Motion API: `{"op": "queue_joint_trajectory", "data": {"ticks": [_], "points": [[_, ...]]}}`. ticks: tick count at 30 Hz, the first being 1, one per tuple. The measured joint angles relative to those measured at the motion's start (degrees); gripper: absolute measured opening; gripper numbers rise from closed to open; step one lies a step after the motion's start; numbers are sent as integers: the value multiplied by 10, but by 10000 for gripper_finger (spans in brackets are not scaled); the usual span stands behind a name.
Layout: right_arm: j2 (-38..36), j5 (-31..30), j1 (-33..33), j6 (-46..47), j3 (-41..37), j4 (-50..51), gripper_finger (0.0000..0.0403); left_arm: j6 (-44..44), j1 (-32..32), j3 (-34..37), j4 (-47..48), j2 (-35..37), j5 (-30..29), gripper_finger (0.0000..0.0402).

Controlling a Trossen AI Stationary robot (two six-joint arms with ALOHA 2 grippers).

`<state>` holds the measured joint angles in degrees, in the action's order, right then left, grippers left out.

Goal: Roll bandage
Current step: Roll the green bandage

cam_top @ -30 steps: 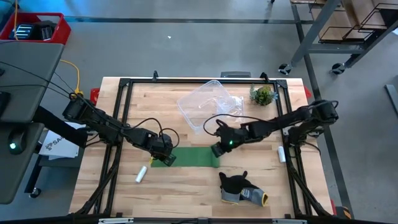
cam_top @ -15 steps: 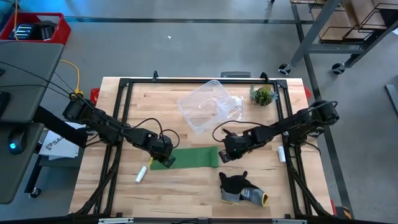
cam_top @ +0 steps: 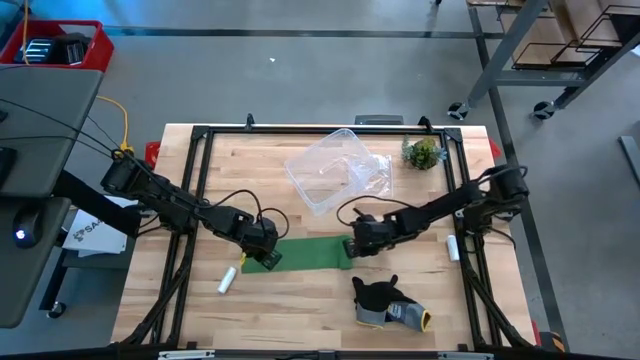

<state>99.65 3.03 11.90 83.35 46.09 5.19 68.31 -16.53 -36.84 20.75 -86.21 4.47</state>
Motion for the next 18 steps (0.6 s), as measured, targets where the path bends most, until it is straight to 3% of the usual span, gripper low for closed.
{"op": "queue_joint_trajectory", "data": {"ticks": [12,18], "points": [[17,5,-6,2,19,-53,0,1,0,0,0,0,0,1],[17,0,-16,-52,80,-61,0,0,0,0,0,0,-2,1]]}}
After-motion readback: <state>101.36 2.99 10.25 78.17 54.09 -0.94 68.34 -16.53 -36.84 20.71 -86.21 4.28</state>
